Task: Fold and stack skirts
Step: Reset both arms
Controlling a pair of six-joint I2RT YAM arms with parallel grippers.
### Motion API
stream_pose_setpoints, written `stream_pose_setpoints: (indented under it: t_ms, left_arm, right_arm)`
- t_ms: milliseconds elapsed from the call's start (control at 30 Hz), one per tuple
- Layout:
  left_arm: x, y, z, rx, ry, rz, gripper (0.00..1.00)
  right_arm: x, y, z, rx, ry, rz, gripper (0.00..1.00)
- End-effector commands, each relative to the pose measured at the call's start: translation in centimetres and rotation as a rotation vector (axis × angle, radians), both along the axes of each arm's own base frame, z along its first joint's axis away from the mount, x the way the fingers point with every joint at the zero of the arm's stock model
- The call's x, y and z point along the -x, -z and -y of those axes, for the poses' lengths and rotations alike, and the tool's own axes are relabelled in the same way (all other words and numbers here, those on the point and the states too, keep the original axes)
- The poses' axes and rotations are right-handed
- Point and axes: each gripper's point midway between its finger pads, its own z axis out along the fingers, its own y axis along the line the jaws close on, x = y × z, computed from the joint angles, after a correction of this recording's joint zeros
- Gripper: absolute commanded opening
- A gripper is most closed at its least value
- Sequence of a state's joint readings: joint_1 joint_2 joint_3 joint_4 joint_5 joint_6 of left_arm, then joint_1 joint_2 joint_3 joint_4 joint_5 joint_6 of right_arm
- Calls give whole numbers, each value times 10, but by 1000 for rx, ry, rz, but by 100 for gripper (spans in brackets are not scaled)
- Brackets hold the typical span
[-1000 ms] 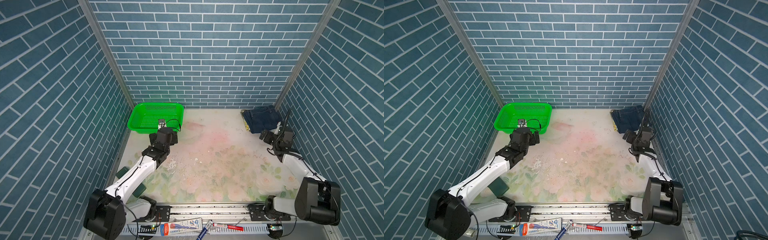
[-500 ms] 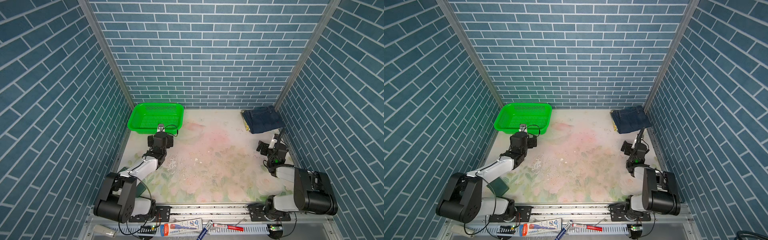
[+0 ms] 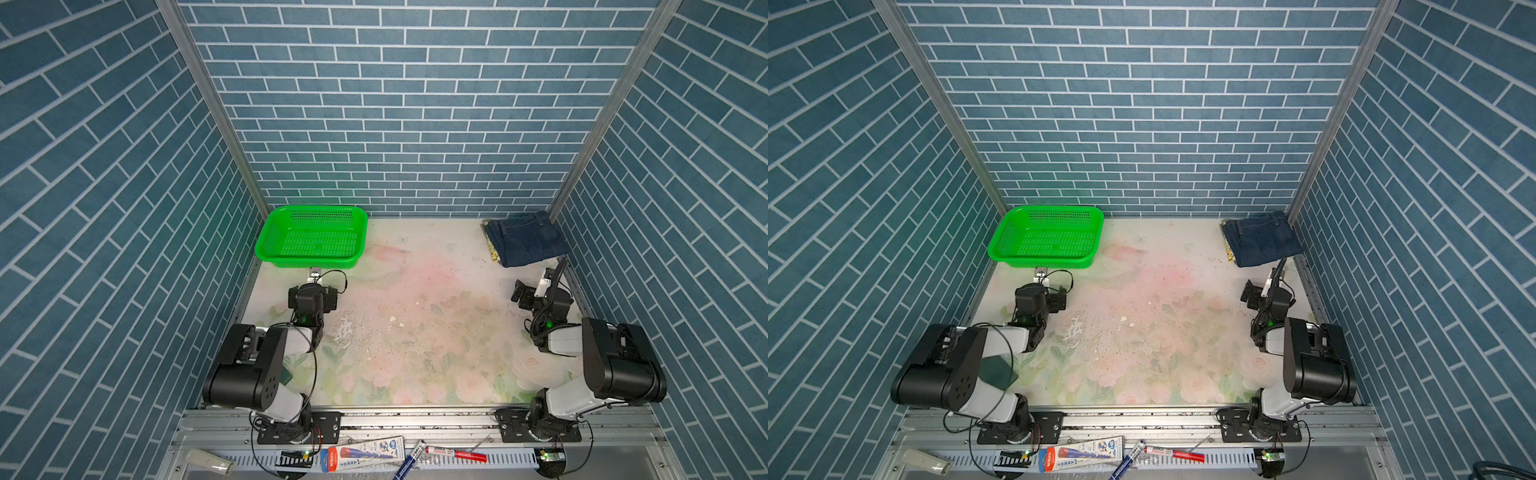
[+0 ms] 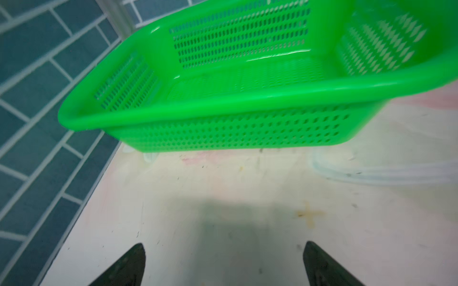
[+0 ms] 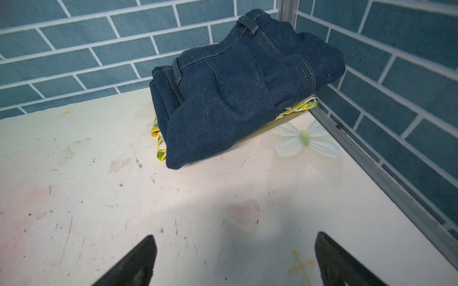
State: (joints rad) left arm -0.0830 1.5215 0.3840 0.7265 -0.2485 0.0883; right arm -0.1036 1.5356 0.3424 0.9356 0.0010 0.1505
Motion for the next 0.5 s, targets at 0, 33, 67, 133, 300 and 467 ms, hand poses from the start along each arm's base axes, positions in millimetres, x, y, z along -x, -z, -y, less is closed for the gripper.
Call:
stream_pose_setpoints:
  t_ms: [0,33,67,133,300,467]
  left_arm:
    - [-17,-27,4,72,51,152,100]
    - [-16,-25,4,80,50,123,100]
    - [-17,-27,4,79,49,136,100]
    - [-16,-25,4,79,48,122,100]
    - [-15,-27,4,78,49,138,100]
    - [-16,-28,5,73,54,146,100]
  right_arm:
    - [-2,-4,-3,43,-28,17,99]
    - [-4,-3,-2,45,-17,5,99]
    - [-5,-2,-1,53,-6,-9,99]
    - [-4,-3,-2,56,-9,-4,99]
    - [-5,-4,-4,57,-18,-3,99]
    - [-7,-1,-6,60,-30,-19,99]
